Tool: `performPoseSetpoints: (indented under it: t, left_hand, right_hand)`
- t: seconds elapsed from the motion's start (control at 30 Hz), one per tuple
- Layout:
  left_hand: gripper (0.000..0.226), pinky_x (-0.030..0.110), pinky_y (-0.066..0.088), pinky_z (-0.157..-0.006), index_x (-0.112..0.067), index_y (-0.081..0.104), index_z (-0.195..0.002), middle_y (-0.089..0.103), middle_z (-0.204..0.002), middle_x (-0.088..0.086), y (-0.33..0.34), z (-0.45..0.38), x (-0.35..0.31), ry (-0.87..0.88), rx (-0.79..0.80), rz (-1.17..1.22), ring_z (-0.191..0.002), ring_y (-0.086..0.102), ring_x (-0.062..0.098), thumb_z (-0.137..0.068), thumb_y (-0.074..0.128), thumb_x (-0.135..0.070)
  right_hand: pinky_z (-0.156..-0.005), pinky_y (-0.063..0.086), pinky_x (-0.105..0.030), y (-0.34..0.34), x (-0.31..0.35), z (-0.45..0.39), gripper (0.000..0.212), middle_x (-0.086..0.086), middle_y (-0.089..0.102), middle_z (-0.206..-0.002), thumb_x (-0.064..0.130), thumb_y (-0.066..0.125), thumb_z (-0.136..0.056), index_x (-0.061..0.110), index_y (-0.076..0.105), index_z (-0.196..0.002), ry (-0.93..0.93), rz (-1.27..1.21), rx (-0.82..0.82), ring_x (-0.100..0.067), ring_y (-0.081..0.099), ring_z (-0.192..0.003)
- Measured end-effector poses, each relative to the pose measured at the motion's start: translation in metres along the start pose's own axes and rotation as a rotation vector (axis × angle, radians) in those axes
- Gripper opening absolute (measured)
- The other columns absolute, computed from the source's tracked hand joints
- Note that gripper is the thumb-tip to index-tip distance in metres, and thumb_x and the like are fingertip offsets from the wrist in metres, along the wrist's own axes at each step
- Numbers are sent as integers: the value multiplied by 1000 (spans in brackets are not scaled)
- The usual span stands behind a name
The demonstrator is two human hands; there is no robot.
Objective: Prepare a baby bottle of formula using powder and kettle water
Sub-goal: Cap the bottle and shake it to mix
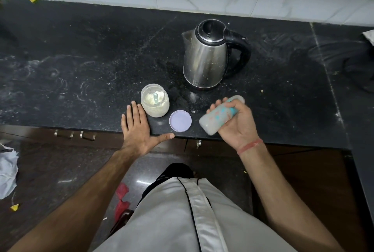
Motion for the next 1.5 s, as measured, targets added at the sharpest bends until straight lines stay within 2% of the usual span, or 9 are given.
performPoseSetpoints:
  t: [0.37,0.9,1.0,1.07,1.13,1.23,1.33,1.43,1.5]
  left_hand:
    - [175,55,-12,-136,-6,-17,-172,-23,-182,13,-1,0,0,-3,16,1,-168,-25,28,-54,45,-119]
    - [177,55,-10,-136,-4,-13,-173,-17,-183,14,2,-2,0,4,-17,-19,-169,-21,29,-52,42,-120]
    - [177,55,-11,-136,-4,-14,-173,-19,-183,14,2,-1,0,-6,-4,-14,-168,-23,29,-51,41,-121]
    - [177,55,-11,-136,-4,-14,-173,-20,-183,14,2,-1,0,2,-6,-10,-168,-23,29,-52,42,-120]
    - [176,55,-11,-136,-4,-14,-173,-19,-183,14,2,-2,1,7,-9,-5,-168,-23,29,-53,43,-120]
    - [176,56,-10,-136,-4,-15,-173,-20,-182,14,3,-1,2,3,-6,-11,-168,-24,28,-53,43,-120]
    - [176,56,-10,-136,-4,-15,-172,-20,-182,14,3,-2,3,13,-6,-21,-168,-23,29,-53,41,-120]
    - [176,56,-9,-136,-4,-15,-172,-19,-183,14,4,-2,2,11,-8,-15,-168,-22,29,-53,42,-120]
    - [176,57,-9,-136,-4,-14,-172,-19,-183,14,4,-2,2,9,-10,-15,-169,-22,29,-53,41,-120]
  right_hand:
    - [-98,60,-48,-7,3,-9,10,-8,69,-95,6,61,-94,13,65,-99,-20,-50,-38,-27,71,-88]
    - [-101,57,-45,3,0,-17,6,-9,69,-94,6,63,-95,11,65,-98,67,172,-37,-27,69,-91]
    - [-96,58,-45,3,-2,-24,8,-9,67,-93,8,61,-96,13,64,-90,6,55,-68,-27,69,-86]
    - [-95,59,-44,4,-1,-22,7,-9,67,-93,7,62,-96,13,64,-92,54,177,-56,-26,70,-83]
    - [-100,58,-44,2,1,-21,8,-9,68,-92,5,62,-95,13,64,-93,65,247,-59,-26,70,-84]
    - [-107,56,-45,-5,9,-23,8,-8,68,-92,6,63,-95,12,64,-90,15,103,-78,-26,70,-87]
    - [-97,60,-45,-7,10,-19,7,-9,68,-96,6,65,-94,13,65,-96,106,309,-47,-26,71,-88]
    - [-100,59,-46,-10,10,-22,6,-9,68,-95,6,65,-95,12,65,-93,33,146,-96,-27,70,-91]
    - [-100,59,-46,-6,9,-19,5,-10,70,-95,6,65,-96,11,66,-97,87,209,-70,-27,71,-91]
Point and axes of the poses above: each hand's wrist, its own z-axis away from the middle knuckle, its own y-axis out of the palm, x = y × z, the point moved 1 cm from there along -z, towards the middle knuckle
